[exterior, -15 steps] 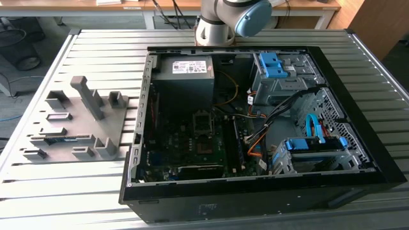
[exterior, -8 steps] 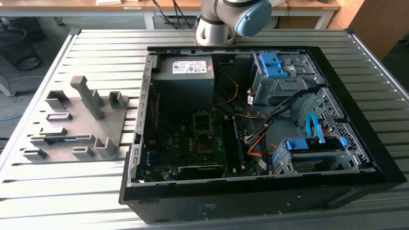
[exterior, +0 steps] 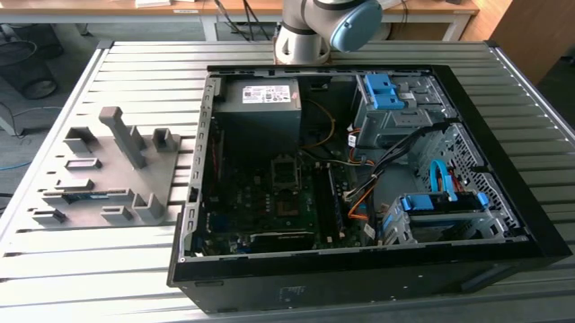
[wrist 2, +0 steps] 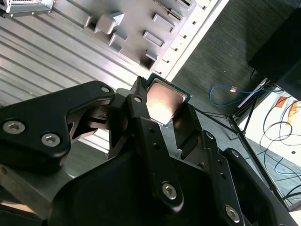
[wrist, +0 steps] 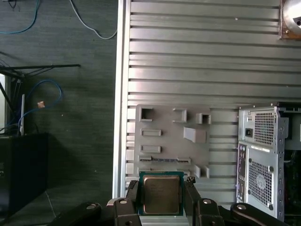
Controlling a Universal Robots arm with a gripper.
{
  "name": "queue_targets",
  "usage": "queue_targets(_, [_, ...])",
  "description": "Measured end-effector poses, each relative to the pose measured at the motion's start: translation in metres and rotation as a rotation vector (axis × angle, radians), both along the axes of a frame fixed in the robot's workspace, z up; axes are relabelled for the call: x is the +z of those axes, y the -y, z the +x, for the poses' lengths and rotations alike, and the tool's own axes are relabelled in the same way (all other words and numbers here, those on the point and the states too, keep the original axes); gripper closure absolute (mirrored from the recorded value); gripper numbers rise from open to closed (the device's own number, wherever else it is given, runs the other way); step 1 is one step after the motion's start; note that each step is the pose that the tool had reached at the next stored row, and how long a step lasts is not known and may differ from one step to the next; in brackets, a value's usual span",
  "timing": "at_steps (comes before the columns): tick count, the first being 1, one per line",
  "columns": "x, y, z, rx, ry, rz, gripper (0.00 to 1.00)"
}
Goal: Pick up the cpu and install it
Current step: 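Pick up the cpu and move it towards the insertion slot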
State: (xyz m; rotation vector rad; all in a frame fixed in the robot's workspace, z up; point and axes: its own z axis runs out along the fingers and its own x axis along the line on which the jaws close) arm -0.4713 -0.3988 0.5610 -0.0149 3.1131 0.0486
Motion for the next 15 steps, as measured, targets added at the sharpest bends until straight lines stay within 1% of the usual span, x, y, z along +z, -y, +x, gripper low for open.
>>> queue_targets(10, [0.0129, 0.0, 0.0, 0.0, 0.0, 0.0001, 0.53])
queue_targets(15, [0.0211, 0.0, 0.0, 0.0, 0.0, 0.0, 0.53])
